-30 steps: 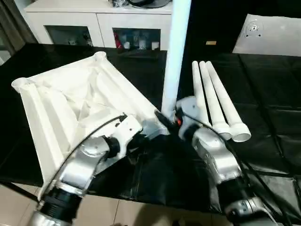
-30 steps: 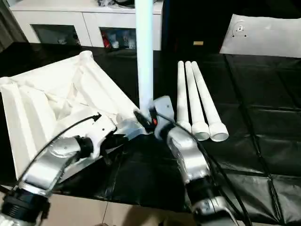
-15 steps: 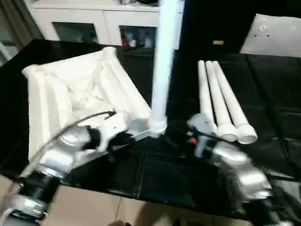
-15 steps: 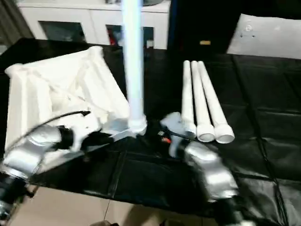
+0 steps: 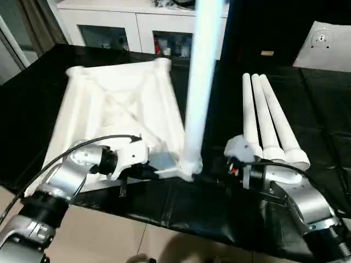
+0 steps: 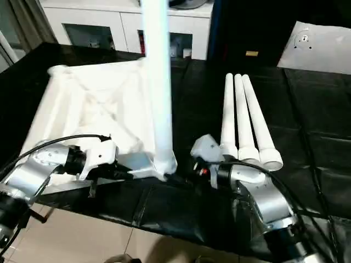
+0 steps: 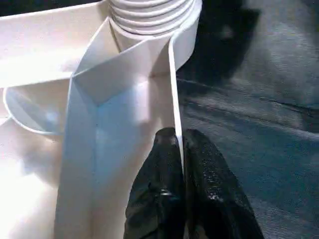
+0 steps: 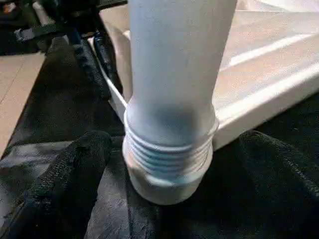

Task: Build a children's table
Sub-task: Rotate leg to tighten

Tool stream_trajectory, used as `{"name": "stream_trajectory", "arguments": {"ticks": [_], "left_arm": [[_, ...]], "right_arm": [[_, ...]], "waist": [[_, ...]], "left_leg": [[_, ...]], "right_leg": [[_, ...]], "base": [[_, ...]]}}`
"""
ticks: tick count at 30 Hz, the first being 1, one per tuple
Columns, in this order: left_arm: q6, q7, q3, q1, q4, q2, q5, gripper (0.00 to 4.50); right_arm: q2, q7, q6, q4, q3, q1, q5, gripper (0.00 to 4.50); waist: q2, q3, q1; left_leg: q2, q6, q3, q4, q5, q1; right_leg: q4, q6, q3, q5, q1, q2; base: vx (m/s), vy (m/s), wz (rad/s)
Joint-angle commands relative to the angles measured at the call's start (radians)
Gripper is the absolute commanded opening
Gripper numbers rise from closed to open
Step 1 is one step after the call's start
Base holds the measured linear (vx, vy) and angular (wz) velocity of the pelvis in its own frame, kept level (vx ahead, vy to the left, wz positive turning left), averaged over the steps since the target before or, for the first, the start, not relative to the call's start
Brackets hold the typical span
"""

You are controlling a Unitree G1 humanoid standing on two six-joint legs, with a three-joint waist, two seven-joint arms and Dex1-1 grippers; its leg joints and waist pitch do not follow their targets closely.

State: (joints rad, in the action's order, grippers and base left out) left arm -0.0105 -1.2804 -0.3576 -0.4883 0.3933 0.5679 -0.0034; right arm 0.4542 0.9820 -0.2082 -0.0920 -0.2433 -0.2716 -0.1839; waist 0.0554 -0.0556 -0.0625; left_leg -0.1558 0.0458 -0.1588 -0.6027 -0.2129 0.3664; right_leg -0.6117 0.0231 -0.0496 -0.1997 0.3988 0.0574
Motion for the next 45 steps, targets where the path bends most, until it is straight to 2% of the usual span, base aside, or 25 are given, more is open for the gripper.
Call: {"name": "stream_trajectory", "arguments": {"ticks": [1,2,6,9,11,13,15,18,23,27,28,29,31,33,34,35,36,37,38,39,40,41,42,44,45], "left_arm": [[-0.046,-0.045,-0.026,-0.030,-0.007,-0.006,0.007,0.00],[-0.046,-0.045,-0.026,-0.030,-0.007,-0.006,0.007,0.00],[-0.063,-0.070,-0.033,-0.039,0.001,-0.015,0.005,0.00],[-0.074,-0.084,-0.041,-0.043,0.005,-0.022,0.003,0.00],[-0.078,-0.083,-0.043,-0.045,0.010,-0.023,0.003,0.00],[-0.086,-0.085,-0.046,-0.047,0.018,-0.024,0.003,0.00],[-0.090,-0.085,-0.047,-0.049,0.022,-0.025,0.005,0.00],[-0.090,-0.087,-0.046,-0.050,0.024,-0.025,0.004,0.00],[-0.105,-0.091,-0.042,-0.054,0.048,-0.029,0.010,0.00],[-0.100,-0.081,-0.036,-0.054,0.055,-0.033,0.002,0.00],[-0.093,-0.076,-0.034,-0.052,0.055,-0.034,0.001,0.00],[-0.088,-0.072,-0.033,-0.051,0.055,-0.035,0.000,0.00],[-0.085,-0.063,-0.030,-0.050,0.056,-0.038,0.000,0.00],[-0.057,0.007,-0.016,-0.046,0.056,-0.057,0.015,0.00],[-0.042,0.037,-0.009,-0.044,0.054,-0.066,0.021,0.00],[-0.020,0.083,0.000,-0.042,0.052,-0.078,0.031,0.00],[0.004,0.135,0.014,-0.039,0.048,-0.098,0.034,0.00],[0.029,0.158,0.023,-0.034,0.037,-0.112,0.028,0.00],[0.091,0.230,0.045,-0.020,0.005,-0.153,0.018,0.00],[0.124,0.265,0.051,-0.011,-0.016,-0.176,0.019,0.00],[0.152,0.294,0.050,-0.003,-0.034,-0.194,0.025,0.00],[0.165,0.309,0.049,0.000,-0.043,-0.203,0.031,0.00],[0.188,0.344,0.052,0.005,-0.054,-0.224,0.037,0.00],[0.246,0.428,0.062,0.014,-0.079,-0.282,0.047,0.00],[0.270,0.474,0.067,0.017,-0.089,-0.312,0.055,0.00]], "right_arm": [[0.011,0.035,-0.004,0.004,-0.017,-0.014,0.009,4.45],[0.011,0.035,-0.004,0.004,-0.017,-0.014,0.009,4.45],[0.012,0.053,-0.013,-0.015,-0.021,-0.034,0.005,4.29],[0.005,0.064,-0.033,-0.036,-0.021,-0.050,-0.008,3.94],[0.004,0.071,-0.041,-0.042,-0.023,-0.052,-0.015,3.71],[0.003,0.081,-0.056,-0.049,-0.025,-0.054,-0.025,3.71],[0.002,0.085,-0.058,-0.055,-0.027,-0.055,-0.026,3.40],[0.001,0.089,-0.065,-0.057,-0.026,-0.055,-0.029,3.19],[-0.009,0.103,-0.081,-0.068,-0.022,-0.057,-0.044,2.85],[-0.011,0.108,-0.091,-0.060,-0.024,-0.046,-0.051,2.78],[-0.013,0.107,-0.099,-0.053,-0.025,-0.038,-0.055,2.77],[-0.015,0.107,-0.105,-0.048,-0.025,-0.032,-0.058,2.77],[-0.019,0.103,-0.108,-0.042,-0.026,-0.025,-0.059,2.77],[-0.057,0.034,-0.110,-0.017,-0.019,0.013,-0.055,2.77],[-0.077,-0.003,-0.103,-0.009,-0.014,0.029,-0.053,2.77],[-0.106,-0.050,-0.103,0.000,-0.007,0.047,-0.051,2.77],[-0.141,-0.120,-0.100,-0.002,0.000,0.060,-0.033,2.77],[-0.165,-0.153,-0.100,-0.004,0.005,0.066,-0.030,2.77],[-0.238,-0.262,-0.106,-0.020,0.021,0.077,-0.018,2.77],[-0.281,-0.330,-0.109,-0.039,0.032,0.078,-0.004,2.77],[-0.315,-0.374,-0.108,-0.056,0.037,0.077,0.002,2.77],[-0.333,-0.397,-0.107,-0.067,0.039,0.074,0.007,2.77],[-0.362,-0.435,-0.109,-0.082,0.044,0.069,0.013,2.76],[-0.431,-0.518,-0.117,-0.125,0.067,0.048,0.012,2.76],[-0.462,-0.564,-0.118,-0.147,0.080,0.036,0.016,2.76]], "waist": [[-0.004,0.067,0.002],[-0.001,0.069,-0.001],[-0.003,0.072,-0.001],[-0.004,0.071,-0.003],[-0.003,0.072,-0.004],[-0.003,0.073,-0.005],[-0.001,0.073,-0.006],[-0.004,0.073,-0.007],[-0.003,0.073,-0.010],[-0.003,0.073,-0.012],[0.001,0.073,-0.013],[-0.002,0.073,-0.013],[0.000,0.073,-0.015],[0.002,0.073,-0.016],[0.003,0.069,-0.019],[0.001,0.068,-0.018],[0.004,0.066,-0.018],[0.002,0.064,-0.015],[0.007,0.058,-0.007],[0.007,0.055,-0.005],[0.005,0.056,-0.001],[0.007,0.051,0.011],[0.011,0.046,0.020],[0.012,0.046,0.035],[0.011,0.047,0.040]], "left_leg": [[-0.070,-0.068,0.016,0.067,-0.104,-0.007],[-0.071,-0.074,0.016,0.065,-0.090,-0.007],[-0.070,-0.085,0.016,0.062,-0.066,-0.004],[-0.070,-0.091,0.015,0.060,-0.065,-0.004],[-0.070,-0.090,0.015,0.060,-0.068,-0.003],[-0.070,-0.090,0.016,0.060,-0.066,-0.003],[-0.070,-0.084,0.016,0.060,-0.070,-0.004],[-0.070,-0.083,0.015,0.059,-0.069,-0.004],[-0.070,-0.083,0.015,0.059,-0.068,-0.004],[-0.071,-0.075,0.015,0.059,-0.074,-0.004],[-0.070,-0.073,0.016,0.059,-0.073,-0.004],[-0.070,-0.073,0.015,0.059,-0.073,-0.004],[-0.070,-0.074,0.015,0.059,-0.071,-0.004],[-0.072,-0.072,0.014,0.058,-0.079,-0.005],[-0.073,-0.063,0.015,0.061,-0.100,-0.008],[-0.071,-0.050,0.017,0.064,-0.110,-0.008],[-0.071,-0.044,0.018,0.066,-0.121,-0.008],[-0.071,-0.036,0.017,0.069,-0.133,-0.007],[-0.069,-0.006,0.017,0.075,-0.192,-0.011],[-0.068,0.001,0.019,0.077,-0.214,-0.012],[-0.068,0.012,0.022,0.079,-0.222,-0.012],[-0.066,0.020,0.026,0.085,-0.250,-0.010],[-0.065,0.023,0.028,0.087,-0.300,-0.016],[-0.062,0.027,0.030,0.087,-0.343,-0.024],[-0.062,0.028,0.029,0.087,-0.338,-0.022]], "right_leg": [[0.061,0.261,0.052,-0.047,-0.062,0.088],[0.058,0.264,0.052,-0.032,-0.062,0.089],[0.054,0.271,0.049,-0.001,-0.064,0.088],[0.053,0.276,0.049,0.000,-0.063,0.088],[0.053,0.275,0.049,-0.005,-0.064,0.089],[0.053,0.274,0.048,-0.004,-0.064,0.088],[0.052,0.272,0.047,-0.011,-0.063,0.088],[0.053,0.270,0.048,-0.009,-0.064,0.088],[0.053,0.270,0.047,-0.015,-0.063,0.088],[0.053,0.267,0.047,-0.029,-0.063,0.089],[0.052,0.267,0.047,-0.026,-0.063,0.088],[0.052,0.266,0.048,-0.022,-0.063,0.088],[0.053,0.265,0.047,-0.019,-0.063,0.087],[0.053,0.266,0.049,-0.024,-0.059,0.088],[0.059,0.261,0.049,-0.055,-0.056,0.090],[0.063,0.250,0.049,-0.090,-0.058,0.091],[0.064,0.246,0.048,-0.113,-0.057,0.090],[0.067,0.238,0.049,-0.137,-0.057,0.088],[0.077,0.220,0.050,-0.237,-0.051,0.090],[0.083,0.212,0.049,-0.279,-0.049,0.091],[0.082,0.204,0.049,-0.301,-0.053,0.093],[0.086,0.184,0.047,-0.353,-0.052,0.091],[0.095,0.165,0.046,-0.415,-0.046,0.090],[0.103,0.157,0.048,-0.449,-0.045,0.091],[0.101,0.159,0.049,-0.441,-0.045,0.090]], "base": [[0.000,0.000,0.00],[0.000,0.000,0.00],[0.000,0.000,0.00],[0.000,0.000,0.00],[0.000,0.000,0.00],[0.000,0.000,0.00],[0.000,0.000,0.00],[0.000,0.000,0.00],[0.000,0.000,0.00],[0.000,0.000,0.00],[0.000,0.000,0.00],[0.000,0.000,0.00],[0.000,0.000,0.00],[0.000,0.000,0.00],[0.000,0.000,0.00],[0.000,0.000,0.00],[0.000,0.000,0.00],[0.000,0.000,0.00],[0.000,0.000,0.00],[0.000,0.000,0.00],[0.000,0.000,0.00],[0.000,0.000,0.00],[0.000,0.000,0.00],[0.000,0.000,0.00],[0.000,0.000,0.00]]}}
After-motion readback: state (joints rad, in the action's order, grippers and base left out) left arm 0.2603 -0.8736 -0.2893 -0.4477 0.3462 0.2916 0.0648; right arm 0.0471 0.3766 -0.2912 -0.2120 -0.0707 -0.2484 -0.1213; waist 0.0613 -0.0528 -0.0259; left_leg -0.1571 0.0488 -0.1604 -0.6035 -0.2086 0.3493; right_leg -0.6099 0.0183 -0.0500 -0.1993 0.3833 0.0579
